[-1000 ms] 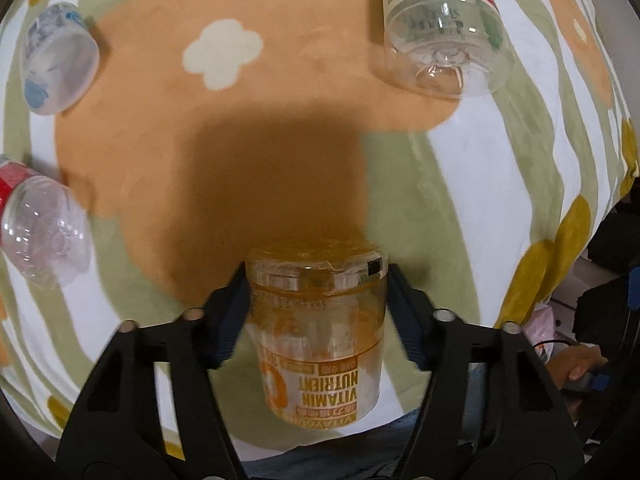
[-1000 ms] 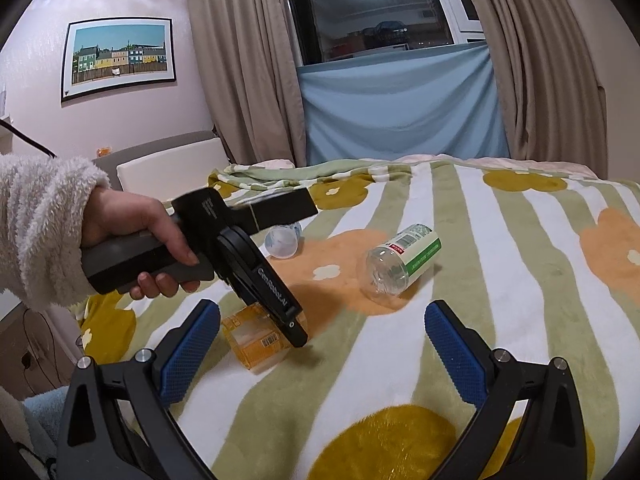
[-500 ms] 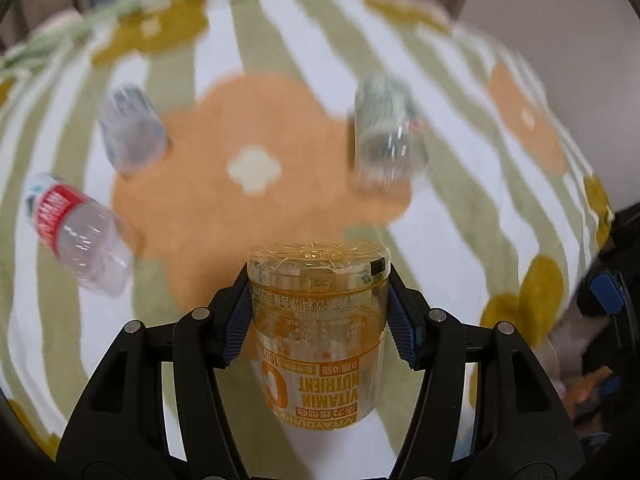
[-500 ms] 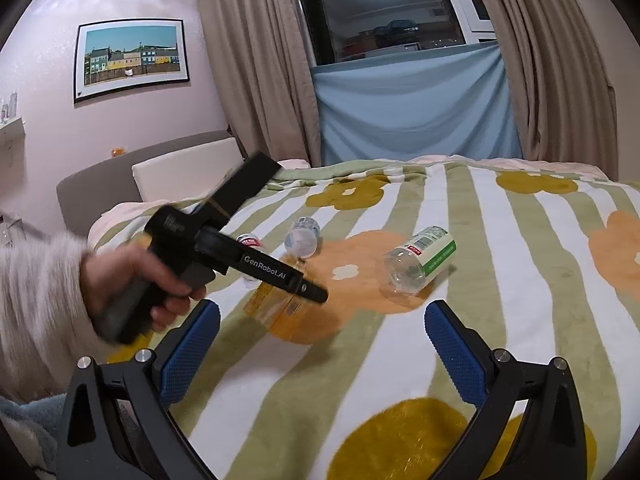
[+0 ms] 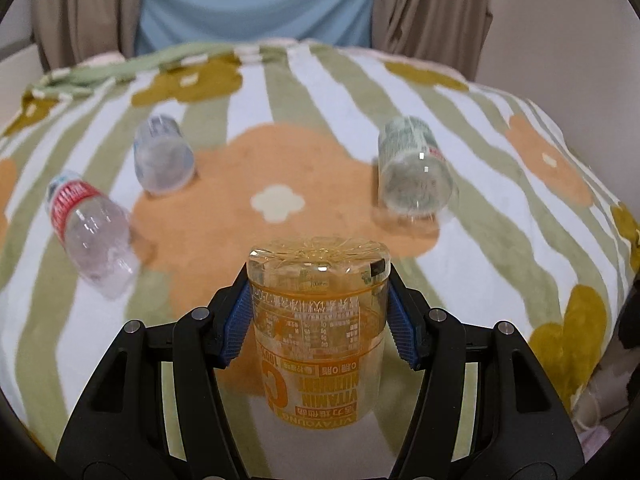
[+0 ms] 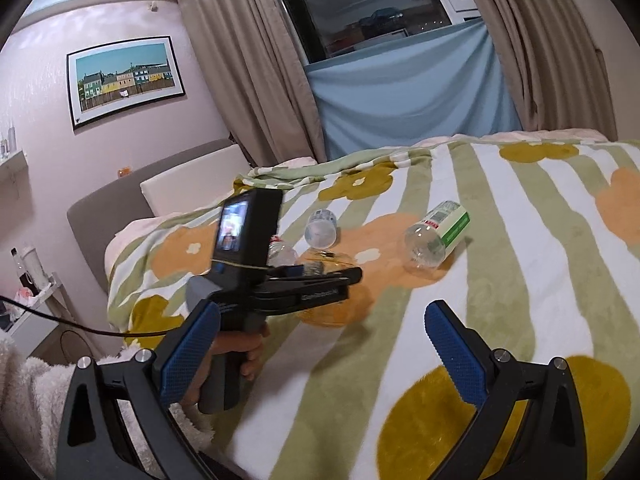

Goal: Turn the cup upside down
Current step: 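Rotate the amber cup bottom-up with the left gripper and lower it onto the bed, then open the left gripper and pull it back from the cup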

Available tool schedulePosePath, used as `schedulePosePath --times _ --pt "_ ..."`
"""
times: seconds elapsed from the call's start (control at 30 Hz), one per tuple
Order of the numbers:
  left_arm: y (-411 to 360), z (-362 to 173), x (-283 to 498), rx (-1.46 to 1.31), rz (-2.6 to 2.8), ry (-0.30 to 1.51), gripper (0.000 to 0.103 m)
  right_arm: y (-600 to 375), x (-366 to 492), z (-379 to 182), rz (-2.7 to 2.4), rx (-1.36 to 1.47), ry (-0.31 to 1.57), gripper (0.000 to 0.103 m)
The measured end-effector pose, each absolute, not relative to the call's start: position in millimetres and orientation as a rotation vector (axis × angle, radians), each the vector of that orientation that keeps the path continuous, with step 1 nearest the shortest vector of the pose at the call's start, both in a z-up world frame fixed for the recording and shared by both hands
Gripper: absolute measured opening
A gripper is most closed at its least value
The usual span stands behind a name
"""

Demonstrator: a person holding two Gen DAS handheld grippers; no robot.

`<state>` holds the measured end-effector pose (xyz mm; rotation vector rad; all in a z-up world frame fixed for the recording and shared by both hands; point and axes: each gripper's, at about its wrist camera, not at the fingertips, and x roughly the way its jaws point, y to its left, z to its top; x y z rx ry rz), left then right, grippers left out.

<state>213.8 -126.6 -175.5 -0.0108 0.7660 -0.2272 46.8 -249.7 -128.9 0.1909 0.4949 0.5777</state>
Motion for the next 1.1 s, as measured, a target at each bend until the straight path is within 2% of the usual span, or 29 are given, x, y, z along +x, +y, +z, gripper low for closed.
schedulePosePath --times 0.43,0.6,0.8,0.87,0.9,0.93,1.1 --pt "-127 -169 189 0.065 -0.271 0.889 0.056 -250 42 -124 0.581 0.195 0.481 0.102" --pt "-121 -164 184 0.04 -0.264 0.822 0.056 -247 40 -124 0.587 0.201 0.476 0.102" --pt "-122 -173 181 0.042 -0.283 0.826 0.058 -239 39 -125 0.59 0.179 0.486 0.102" --pt "-125 -176 181 0.073 -0.279 0.847 0.074 -237 39 -124 0.584 0.172 0.487 0.102" --pt "-126 -176 180 0.087 -0.269 0.843 0.096 -237 39 -124 0.583 0.173 0.488 0.102" --pt "-126 -175 178 0.086 -0.27 0.83 0.103 -237 40 -124 0.581 0.177 0.489 0.102" --pt "-122 -165 170 0.086 -0.271 0.78 0.103 -232 38 -121 0.567 0.161 0.491 0.102"
